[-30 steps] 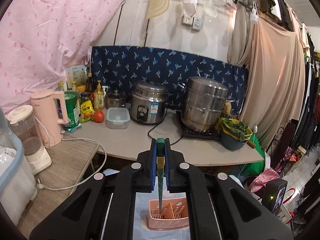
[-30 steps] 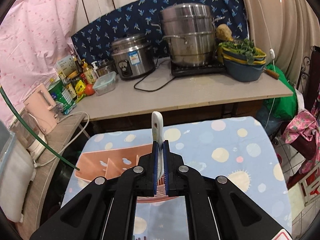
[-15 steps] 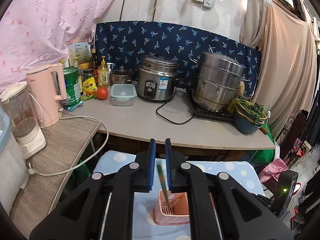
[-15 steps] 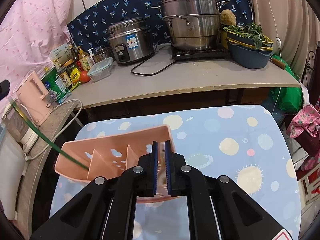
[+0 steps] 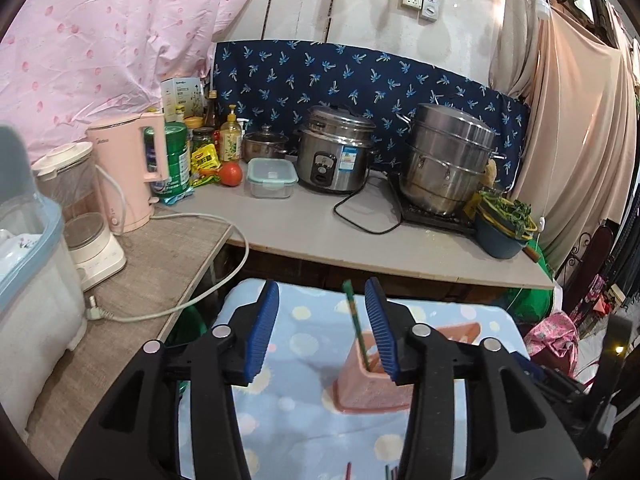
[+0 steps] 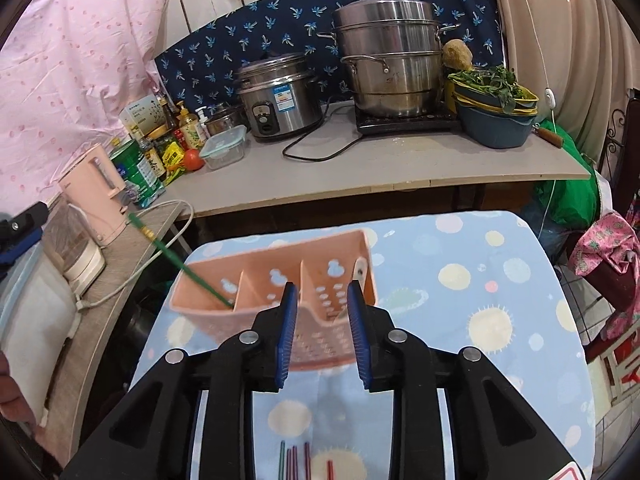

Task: Organize utensils
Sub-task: 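Open both tools and move them back over the remaining chopsticks, then grasp a red chopstick with the left tool while the right tool grasps another red chopstick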

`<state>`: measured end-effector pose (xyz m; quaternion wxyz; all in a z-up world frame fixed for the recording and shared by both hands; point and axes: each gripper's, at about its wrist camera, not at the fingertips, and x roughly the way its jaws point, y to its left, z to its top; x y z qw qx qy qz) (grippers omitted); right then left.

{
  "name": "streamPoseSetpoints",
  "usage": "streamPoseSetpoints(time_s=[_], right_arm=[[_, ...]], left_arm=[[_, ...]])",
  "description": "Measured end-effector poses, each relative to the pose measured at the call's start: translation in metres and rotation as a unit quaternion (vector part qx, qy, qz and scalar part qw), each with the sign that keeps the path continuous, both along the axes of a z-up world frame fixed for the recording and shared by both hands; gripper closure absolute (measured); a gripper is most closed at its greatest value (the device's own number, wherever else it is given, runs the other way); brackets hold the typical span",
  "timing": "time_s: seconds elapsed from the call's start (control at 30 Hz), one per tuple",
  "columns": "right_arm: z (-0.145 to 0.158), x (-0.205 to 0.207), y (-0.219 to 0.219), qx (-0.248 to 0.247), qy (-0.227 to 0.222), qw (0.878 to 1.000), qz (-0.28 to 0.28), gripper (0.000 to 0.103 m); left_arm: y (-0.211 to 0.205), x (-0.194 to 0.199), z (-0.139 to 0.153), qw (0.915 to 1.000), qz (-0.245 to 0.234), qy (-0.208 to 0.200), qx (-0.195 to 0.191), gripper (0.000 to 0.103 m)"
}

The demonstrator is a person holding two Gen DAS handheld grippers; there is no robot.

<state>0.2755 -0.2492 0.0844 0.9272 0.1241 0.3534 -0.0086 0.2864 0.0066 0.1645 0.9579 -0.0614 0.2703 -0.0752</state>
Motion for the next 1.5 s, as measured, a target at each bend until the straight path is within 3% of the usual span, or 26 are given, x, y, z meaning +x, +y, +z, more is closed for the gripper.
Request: streamPoseSetpoints(time_s=[0.2, 0.43, 0.7, 0.9, 1.13, 1.5], right_arm=[[-0.009, -0.051, 0.017, -0.018, 0.015, 1.000, 0.011, 0.077], [-0.045, -0.119, 0.027, -0.039, 0.060, 0.997, 0.021, 0.076], [-0.092, -0.189, 0.032, -0.057, 0.112, 0.992, 0.023, 0.076], [-0.124, -0.227, 0.035, -0.039, 0.153, 0.987, 0.026, 0.076], [-0.140, -0.251, 0.045, -0.039, 0.170, 0.984, 0.031, 0.076], [-0.147, -0.256, 0.050, -0.043, 0.179, 0.982, 0.035, 0.076]], left_arm=[[0.010, -0.037, -0.033, 0.9993, -0.003, 0.035, 0.017, 0.055], [0.009, -0.093, -0.093, 0.9947, -0.019, 0.094, 0.037, 0.046], [0.007, -0.151, -0.157, 0.9836, -0.036, 0.168, 0.053, 0.046], [0.008, -0.182, -0.192, 0.9741, -0.044, 0.215, 0.054, 0.046], [0.001, -0.205, -0.214, 0.9670, -0.059, 0.240, 0.061, 0.046], [-0.011, -0.214, -0.229, 0.9600, -0.077, 0.260, 0.071, 0.046]])
